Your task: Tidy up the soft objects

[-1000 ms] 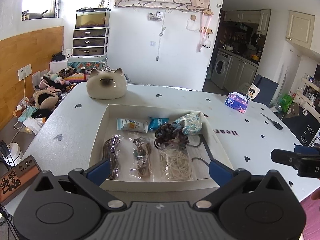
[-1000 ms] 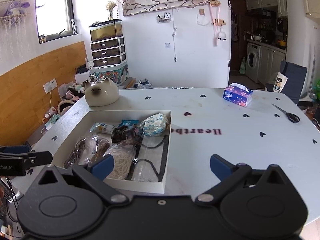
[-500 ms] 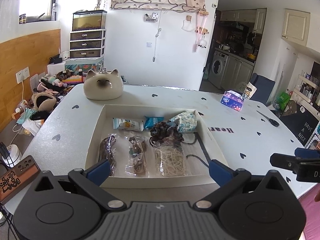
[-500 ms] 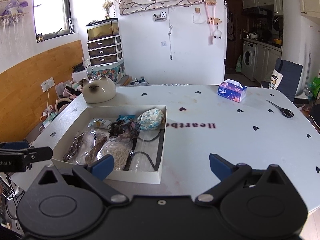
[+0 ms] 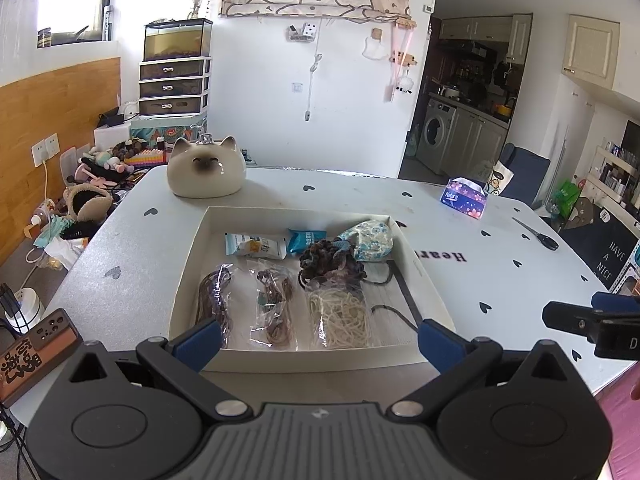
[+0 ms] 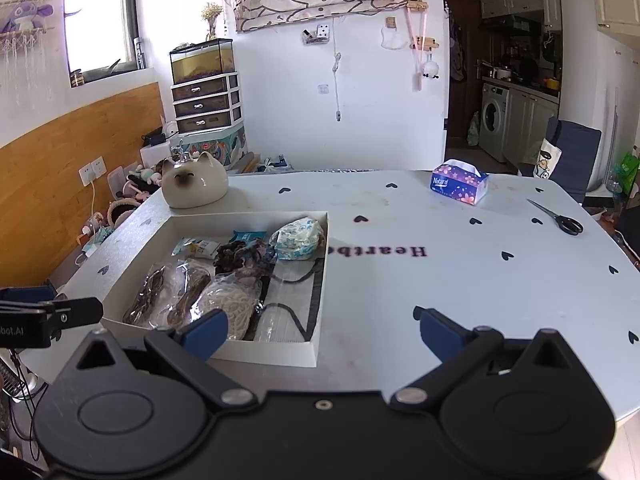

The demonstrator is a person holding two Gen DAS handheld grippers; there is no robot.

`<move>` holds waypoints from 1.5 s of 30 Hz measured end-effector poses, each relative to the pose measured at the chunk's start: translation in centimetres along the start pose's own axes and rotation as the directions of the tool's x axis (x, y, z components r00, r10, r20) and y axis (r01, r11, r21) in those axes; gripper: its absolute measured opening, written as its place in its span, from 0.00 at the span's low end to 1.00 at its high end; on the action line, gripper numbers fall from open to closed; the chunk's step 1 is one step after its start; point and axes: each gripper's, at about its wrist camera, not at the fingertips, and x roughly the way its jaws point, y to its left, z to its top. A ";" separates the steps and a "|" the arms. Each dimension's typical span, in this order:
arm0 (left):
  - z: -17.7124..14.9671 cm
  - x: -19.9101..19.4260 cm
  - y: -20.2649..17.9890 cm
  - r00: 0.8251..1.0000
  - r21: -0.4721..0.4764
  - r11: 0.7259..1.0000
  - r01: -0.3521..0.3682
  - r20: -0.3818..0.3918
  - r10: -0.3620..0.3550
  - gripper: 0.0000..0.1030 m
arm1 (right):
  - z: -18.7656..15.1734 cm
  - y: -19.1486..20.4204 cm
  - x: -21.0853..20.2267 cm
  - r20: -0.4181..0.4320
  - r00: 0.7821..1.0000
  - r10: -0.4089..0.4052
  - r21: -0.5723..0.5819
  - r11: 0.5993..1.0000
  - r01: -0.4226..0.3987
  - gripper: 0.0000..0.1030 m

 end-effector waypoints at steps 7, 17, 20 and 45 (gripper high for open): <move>-0.1 -0.1 0.1 1.000 -0.001 1.000 0.000 0.000 0.000 1.00 | 0.0 0.0 0.0 0.001 1.000 0.000 0.002 1.000 0.000 1.00; 0.0 -0.1 0.2 1.000 -0.001 1.000 0.001 0.003 -0.001 1.00 | 0.0 0.0 0.0 0.000 1.000 0.001 0.000 1.000 -0.001 1.00; -0.1 -0.1 0.3 1.000 -0.002 1.000 0.000 0.003 0.000 1.00 | 0.0 0.1 -0.1 0.000 1.000 0.001 -0.001 1.000 -0.001 1.00; 0.1 -0.3 0.8 1.000 -0.006 1.000 0.001 0.009 -0.001 1.00 | 0.0 0.3 -0.1 0.000 1.000 0.000 -0.005 1.000 0.000 1.00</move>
